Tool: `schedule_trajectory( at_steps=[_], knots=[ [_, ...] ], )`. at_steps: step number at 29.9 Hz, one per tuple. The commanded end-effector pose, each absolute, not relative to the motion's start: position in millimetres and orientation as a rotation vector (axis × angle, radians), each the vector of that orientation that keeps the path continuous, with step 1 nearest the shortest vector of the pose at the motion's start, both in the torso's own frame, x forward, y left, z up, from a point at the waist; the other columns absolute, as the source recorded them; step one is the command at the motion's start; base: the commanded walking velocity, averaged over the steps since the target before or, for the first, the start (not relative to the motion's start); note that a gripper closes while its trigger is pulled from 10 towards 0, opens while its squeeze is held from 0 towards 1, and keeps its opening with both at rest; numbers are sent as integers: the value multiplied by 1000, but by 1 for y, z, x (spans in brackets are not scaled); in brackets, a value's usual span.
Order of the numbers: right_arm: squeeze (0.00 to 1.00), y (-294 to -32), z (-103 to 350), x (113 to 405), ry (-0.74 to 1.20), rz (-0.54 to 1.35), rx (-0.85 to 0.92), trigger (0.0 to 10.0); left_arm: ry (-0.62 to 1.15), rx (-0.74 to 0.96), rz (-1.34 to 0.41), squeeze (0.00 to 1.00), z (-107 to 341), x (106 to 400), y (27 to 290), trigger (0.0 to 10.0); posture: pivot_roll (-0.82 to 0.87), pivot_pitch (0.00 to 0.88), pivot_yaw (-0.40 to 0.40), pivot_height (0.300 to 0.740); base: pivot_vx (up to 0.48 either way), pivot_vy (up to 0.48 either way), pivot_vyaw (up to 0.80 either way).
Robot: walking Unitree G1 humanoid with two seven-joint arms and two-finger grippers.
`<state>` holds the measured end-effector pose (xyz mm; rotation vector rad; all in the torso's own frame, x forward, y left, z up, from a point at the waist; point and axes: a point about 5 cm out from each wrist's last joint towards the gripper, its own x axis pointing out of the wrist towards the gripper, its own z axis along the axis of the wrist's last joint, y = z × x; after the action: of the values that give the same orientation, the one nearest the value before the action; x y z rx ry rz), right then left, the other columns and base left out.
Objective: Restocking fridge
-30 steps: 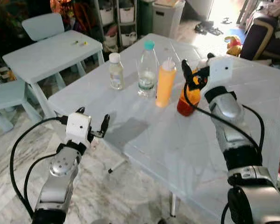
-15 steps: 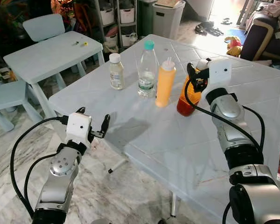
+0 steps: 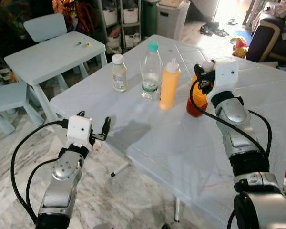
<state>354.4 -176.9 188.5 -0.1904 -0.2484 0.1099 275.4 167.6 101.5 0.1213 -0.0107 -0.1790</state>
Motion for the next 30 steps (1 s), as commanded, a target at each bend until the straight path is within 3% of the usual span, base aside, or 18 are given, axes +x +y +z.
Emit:
schedule_trajectory(
  at_steps=[1,6,7,8,17,30],
  knots=[
    [0,-175,194,349,-280,94,-173,0,-7,116,-178,0,103,277,169,10000,55,0,5,740,0,0,0],
    [0,-164,200,333,-341,114,-147,0,8,120,-176,0,100,276,173,10000,43,0,8,740,0,0,0],
    [0,-159,202,327,-363,127,-134,2980,19,116,-168,0,99,276,176,10000,38,0,9,740,0,0,0],
    [0,-156,202,324,-367,139,-123,10000,22,116,-165,0,99,275,177,10000,35,0,11,740,0,0,0],
    [0,-140,185,302,-339,221,-42,10000,26,120,-165,0,97,275,180,10000,34,0,9,740,0,250,0],
    [0,-136,175,294,-300,282,-33,10000,27,120,-169,0,96,276,179,10000,31,0,4,740,0,315,774]
  ],
)
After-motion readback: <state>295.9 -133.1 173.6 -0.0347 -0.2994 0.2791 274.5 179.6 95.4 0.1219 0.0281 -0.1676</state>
